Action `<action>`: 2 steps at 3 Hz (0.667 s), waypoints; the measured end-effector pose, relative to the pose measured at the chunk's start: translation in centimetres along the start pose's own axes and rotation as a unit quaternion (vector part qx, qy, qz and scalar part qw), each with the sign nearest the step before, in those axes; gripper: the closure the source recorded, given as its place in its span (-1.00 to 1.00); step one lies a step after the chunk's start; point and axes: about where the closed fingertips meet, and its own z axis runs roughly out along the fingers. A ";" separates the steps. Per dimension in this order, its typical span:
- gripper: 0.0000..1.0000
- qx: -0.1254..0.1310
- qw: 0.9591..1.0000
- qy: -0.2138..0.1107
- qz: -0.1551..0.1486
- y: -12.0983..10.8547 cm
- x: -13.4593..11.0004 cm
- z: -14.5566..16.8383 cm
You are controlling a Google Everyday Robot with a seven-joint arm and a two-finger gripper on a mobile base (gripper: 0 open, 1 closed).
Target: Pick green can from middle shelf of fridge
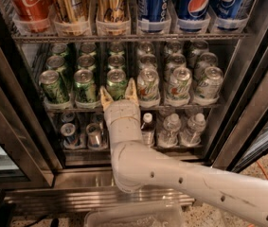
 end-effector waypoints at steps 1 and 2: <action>0.06 -0.011 1.000 0.010 0.014 0.6 0.4 0.0; 0.52 -0.029 0.999 0.021 0.023 0.6 0.7 -0.5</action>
Offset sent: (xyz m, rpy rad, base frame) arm -0.0130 0.0022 -0.0139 0.0525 0.0982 0.0906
